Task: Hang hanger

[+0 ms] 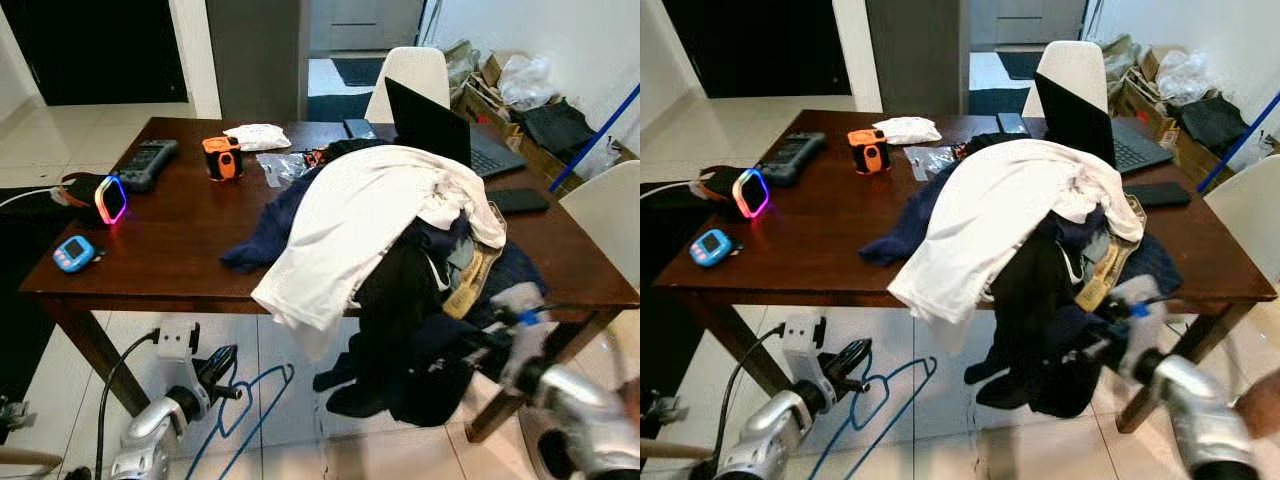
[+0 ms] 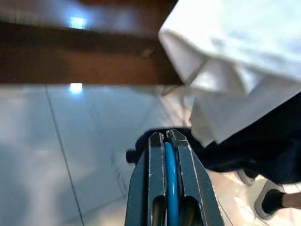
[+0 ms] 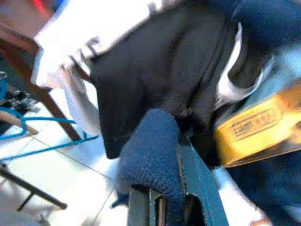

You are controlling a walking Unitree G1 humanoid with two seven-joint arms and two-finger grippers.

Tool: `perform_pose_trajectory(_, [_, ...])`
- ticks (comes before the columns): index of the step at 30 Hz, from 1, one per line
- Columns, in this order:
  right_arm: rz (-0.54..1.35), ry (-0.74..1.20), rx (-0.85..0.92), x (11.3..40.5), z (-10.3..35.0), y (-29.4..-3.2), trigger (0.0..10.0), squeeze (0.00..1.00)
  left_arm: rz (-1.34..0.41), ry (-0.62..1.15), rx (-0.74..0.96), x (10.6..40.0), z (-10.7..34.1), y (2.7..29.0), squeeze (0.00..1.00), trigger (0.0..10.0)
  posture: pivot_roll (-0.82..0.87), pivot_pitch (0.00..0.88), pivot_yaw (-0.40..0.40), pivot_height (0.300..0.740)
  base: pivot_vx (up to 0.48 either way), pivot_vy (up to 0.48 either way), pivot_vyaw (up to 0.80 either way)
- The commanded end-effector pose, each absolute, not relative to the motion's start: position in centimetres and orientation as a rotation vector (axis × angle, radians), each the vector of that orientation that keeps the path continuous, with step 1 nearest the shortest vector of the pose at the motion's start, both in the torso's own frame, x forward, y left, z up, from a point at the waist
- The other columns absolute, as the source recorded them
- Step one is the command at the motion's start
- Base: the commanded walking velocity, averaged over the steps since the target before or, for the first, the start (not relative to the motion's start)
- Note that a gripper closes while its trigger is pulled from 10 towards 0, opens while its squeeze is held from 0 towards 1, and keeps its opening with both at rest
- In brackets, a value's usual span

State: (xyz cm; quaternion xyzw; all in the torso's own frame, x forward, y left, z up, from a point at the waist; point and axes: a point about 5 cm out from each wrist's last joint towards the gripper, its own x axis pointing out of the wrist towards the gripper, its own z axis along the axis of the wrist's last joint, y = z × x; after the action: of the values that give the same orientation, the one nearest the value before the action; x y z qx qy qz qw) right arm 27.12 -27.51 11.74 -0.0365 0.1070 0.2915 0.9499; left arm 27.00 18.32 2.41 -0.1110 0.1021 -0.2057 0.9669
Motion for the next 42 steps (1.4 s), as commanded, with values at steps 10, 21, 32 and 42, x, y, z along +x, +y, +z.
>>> perform_pose_trajectory(10, [0.791,-0.256,-0.004,28.7,24.5,-24.6,10.0,0.00,-0.512,0.163,-0.187,27.1,3.9,17.8,0.00,10.0,-0.05,0.002,-0.026,0.740,0.232,-0.303,0.00])
perform_pose_trajectory(21, [0.947,-0.785,0.225,27.7,37.0,-21.3,10.0,0.00,-0.756,0.033,-0.199,27.5,9.0,16.1,0.00,10.0,-0.02,0.000,-0.040,0.740,0.000,0.000,0.00])
perform_pose_trajectory(32, [0.891,-0.768,0.199,29.3,38.7,-19.5,10.0,0.00,-0.998,0.301,-0.184,23.5,5.7,14.8,0.00,10.0,-0.03,0.000,-0.035,0.740,0.000,0.000,0.00])
perform_pose_trajectory(42, [0.792,-0.705,0.167,30.7,38.5,-17.4,10.0,0.00,-1.317,0.393,-0.157,20.3,8.4,16.1,0.00,10.0,-0.01,0.000,-0.039,0.740,0.000,0.000,0.00])
